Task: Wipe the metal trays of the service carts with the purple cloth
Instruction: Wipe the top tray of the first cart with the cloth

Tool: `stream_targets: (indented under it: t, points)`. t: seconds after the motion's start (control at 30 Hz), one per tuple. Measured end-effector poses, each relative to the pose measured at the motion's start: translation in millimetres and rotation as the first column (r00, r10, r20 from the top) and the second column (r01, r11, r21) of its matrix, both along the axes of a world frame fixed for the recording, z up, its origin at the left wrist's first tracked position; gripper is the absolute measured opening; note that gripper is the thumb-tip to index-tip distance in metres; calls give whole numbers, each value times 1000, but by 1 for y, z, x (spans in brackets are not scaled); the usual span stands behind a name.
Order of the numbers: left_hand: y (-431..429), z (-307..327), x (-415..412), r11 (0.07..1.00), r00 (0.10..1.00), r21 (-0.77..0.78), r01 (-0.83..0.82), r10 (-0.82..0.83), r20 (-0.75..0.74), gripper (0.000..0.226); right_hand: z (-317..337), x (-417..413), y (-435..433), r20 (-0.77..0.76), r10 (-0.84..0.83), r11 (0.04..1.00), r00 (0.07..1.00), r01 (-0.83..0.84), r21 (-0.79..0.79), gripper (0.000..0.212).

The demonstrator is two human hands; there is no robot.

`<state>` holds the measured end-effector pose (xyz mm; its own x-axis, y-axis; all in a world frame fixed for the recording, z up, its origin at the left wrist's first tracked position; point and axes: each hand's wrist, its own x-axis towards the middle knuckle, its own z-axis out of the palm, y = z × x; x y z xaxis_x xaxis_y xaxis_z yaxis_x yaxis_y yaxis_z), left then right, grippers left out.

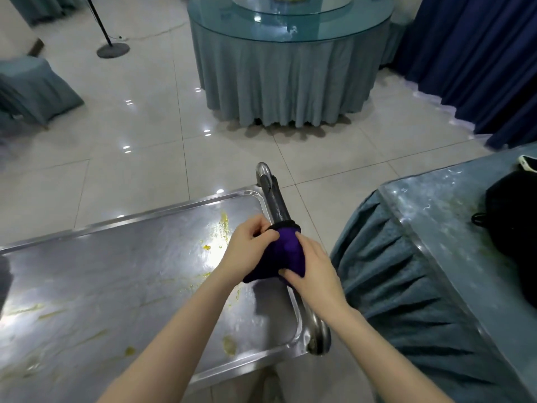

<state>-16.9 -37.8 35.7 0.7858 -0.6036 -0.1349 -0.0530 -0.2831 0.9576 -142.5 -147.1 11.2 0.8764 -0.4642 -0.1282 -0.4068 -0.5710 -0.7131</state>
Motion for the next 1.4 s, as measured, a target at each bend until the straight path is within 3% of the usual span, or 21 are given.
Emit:
stream_targets:
  t: [0.13, 0.27, 0.37, 0.5, 0.57, 0.63, 0.8, 0.9, 1.03, 1.2, 1.4]
  points:
    - [32, 21, -6, 981, 989, -146, -130, 118, -88, 28, 21, 2, 3, 108, 8, 996, 994, 1, -89, 42]
    - [74, 42, -4, 945, 955, -189, -267, 235, -179, 24, 54, 28, 5, 107, 179, 981, 978, -169, -96, 25]
    - [98, 57, -4, 955, 969, -195, -223, 197, -146, 41, 80, 50, 5, 11, 349, 934, 937, -347, -91, 28]
    - [127, 83, 10, 972, 991, -193, -135, 131, -33, 66, 127, 70, 13, 35, 594, 805, 804, -594, -12, 25]
    - [142, 94, 18, 992, 999, -129, -9, 3, -43, 61, 143, 78, 23, 19, 664, 748, 748, -663, -38, 20]
    - [154, 101, 22, 996, 991, -45, 75, -80, -112, 37, 151, 84, 36, 11, 695, 719, 719, -695, -9, 20]
    - [180, 89, 9, 988, 988, 146, 56, -33, -154, 25, 142, 76, 76, 47, 674, 735, 737, -676, 50, 32]
    - [192, 74, -5, 999, 988, 29, -21, 25, -151, 20, 130, 65, 91, 99, 566, 812, 818, -574, 104, 29]
    - [201, 63, -21, 937, 948, -147, -318, 310, -73, 34, 112, 49, 97, -7, 428, 903, 904, -428, 32, 9]
    - [213, 56, -37, 909, 934, -215, -357, 347, -83, 38, 110, 30, 103, -70, 438, 897, 896, -430, 105, 17]
    - [229, 56, -33, 952, 961, -184, -246, 263, 79, 32, 126, 23, 89, -104, 522, 790, 847, -434, 434, 31]
